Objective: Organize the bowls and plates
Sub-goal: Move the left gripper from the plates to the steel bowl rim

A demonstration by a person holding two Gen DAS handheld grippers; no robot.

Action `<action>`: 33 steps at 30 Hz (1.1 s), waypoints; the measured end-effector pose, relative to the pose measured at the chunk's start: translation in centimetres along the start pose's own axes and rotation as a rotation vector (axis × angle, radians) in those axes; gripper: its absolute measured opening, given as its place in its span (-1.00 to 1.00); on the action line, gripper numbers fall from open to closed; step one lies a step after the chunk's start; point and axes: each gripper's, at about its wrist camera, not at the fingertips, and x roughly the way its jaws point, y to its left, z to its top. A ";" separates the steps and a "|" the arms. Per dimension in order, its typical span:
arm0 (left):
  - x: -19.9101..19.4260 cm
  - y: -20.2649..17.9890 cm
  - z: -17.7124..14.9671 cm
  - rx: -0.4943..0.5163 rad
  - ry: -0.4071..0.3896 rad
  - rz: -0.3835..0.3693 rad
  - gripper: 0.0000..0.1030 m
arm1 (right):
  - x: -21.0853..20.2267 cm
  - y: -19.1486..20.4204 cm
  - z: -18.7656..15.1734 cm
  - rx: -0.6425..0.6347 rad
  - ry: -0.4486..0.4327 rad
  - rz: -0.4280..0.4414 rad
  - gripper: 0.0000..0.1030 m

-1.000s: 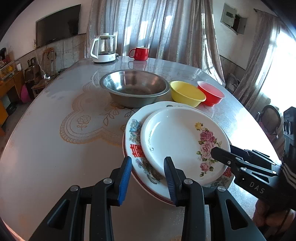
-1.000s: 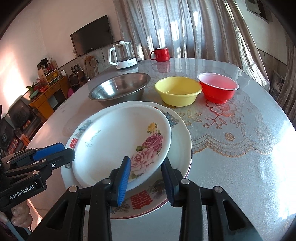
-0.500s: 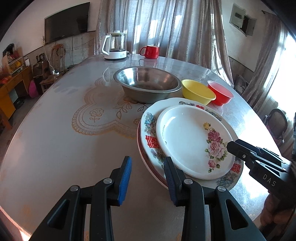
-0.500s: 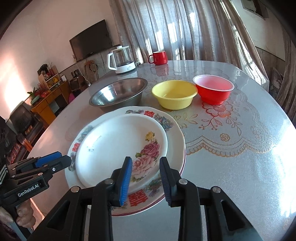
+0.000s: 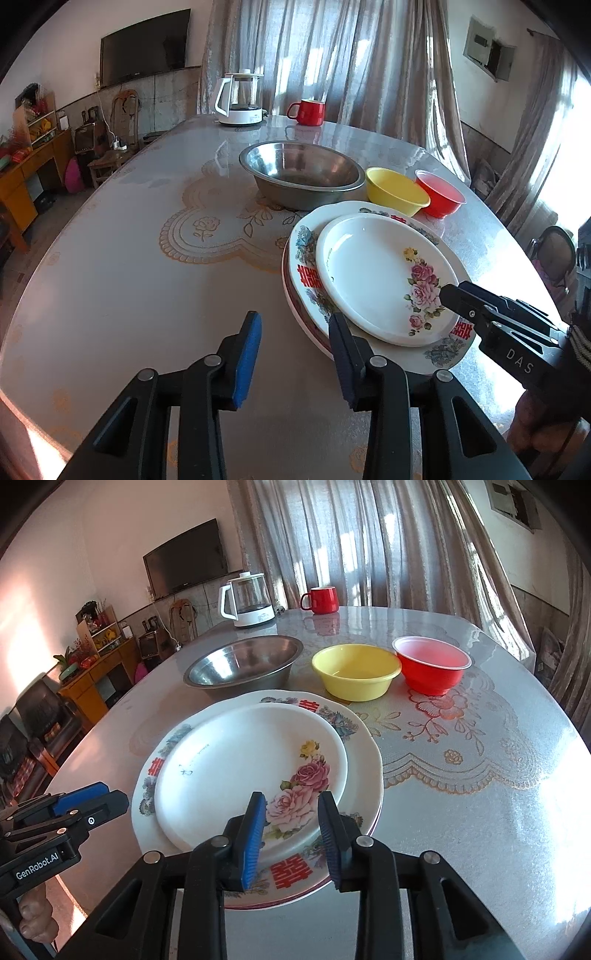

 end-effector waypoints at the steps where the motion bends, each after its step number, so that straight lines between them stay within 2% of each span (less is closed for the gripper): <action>1: -0.2 0.0 0.0 0.000 -0.005 0.001 -0.22 | 0.0 0.1 0.0 0.004 0.003 0.012 -0.42; 14: -2.9 0.0 0.0 0.023 -0.075 0.049 -0.21 | -0.4 0.4 -0.4 0.012 0.020 -0.004 -0.41; 22: -3.4 -1.0 -0.5 0.073 -0.086 0.094 -0.21 | -0.6 0.0 -0.7 0.018 0.008 0.007 -0.41; 33: -4.3 -2.4 -0.4 0.122 -0.109 0.108 -0.20 | -0.6 -0.7 -0.5 0.051 0.009 0.028 -0.41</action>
